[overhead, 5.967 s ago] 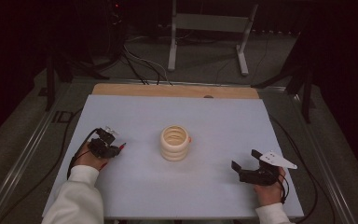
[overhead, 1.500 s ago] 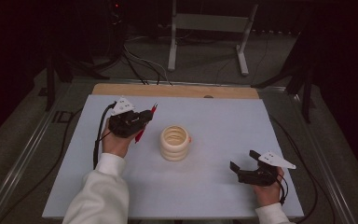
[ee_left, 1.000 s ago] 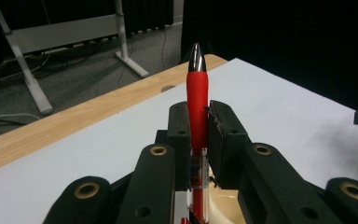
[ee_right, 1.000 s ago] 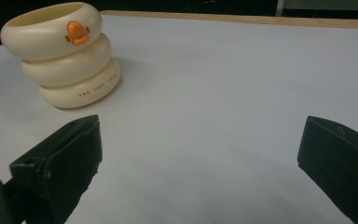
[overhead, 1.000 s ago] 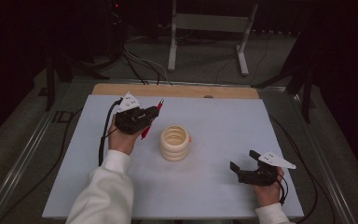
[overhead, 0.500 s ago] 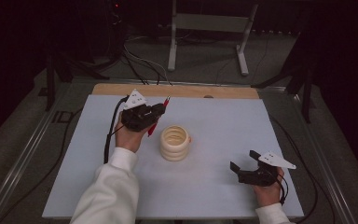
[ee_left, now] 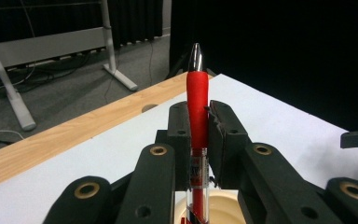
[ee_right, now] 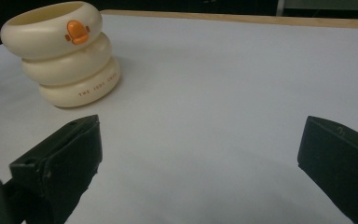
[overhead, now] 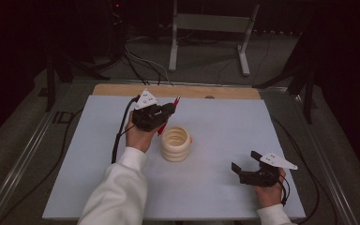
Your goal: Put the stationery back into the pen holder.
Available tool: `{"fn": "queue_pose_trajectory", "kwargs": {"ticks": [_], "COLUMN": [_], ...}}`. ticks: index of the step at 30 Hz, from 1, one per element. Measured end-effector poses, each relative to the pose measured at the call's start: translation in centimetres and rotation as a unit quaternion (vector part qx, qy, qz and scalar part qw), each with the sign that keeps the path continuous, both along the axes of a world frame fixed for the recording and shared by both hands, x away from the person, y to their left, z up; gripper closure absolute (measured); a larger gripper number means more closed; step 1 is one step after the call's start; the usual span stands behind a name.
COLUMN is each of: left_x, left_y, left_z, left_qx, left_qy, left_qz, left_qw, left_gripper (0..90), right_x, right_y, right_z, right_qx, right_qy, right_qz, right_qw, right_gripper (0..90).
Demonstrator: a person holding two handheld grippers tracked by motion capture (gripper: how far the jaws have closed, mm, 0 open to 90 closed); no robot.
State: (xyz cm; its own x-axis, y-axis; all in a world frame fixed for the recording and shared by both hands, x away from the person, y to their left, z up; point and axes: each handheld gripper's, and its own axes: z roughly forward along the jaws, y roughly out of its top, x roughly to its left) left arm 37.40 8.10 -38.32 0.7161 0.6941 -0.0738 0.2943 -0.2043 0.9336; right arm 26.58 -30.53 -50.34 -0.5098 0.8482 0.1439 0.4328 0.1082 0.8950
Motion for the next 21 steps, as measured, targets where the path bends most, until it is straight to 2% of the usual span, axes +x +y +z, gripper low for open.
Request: {"fn": "queue_pose_trajectory", "kwargs": {"ticks": [13, 21], "left_x": [0.1, 0.2], "left_y": [-1.4, -2.4], "left_z": [-0.3, -1.2], "left_qx": [0.003, 0.001], "left_qy": [-0.003, -0.006], "left_qz": [-0.007, -0.011], "left_qw": [1.0000, 0.9999], "left_gripper": [80.6, 80.5], "right_x": [0.0, 0.0], "right_y": [0.0, 0.0], "right_z": [0.0, 0.0], "right_qx": [-0.001, 0.000], "right_qy": [0.001, 0.000], "right_qz": [0.000, 0.000], "right_qw": [1.0000, 1.0000], "right_gripper": [0.0, 0.1]}}
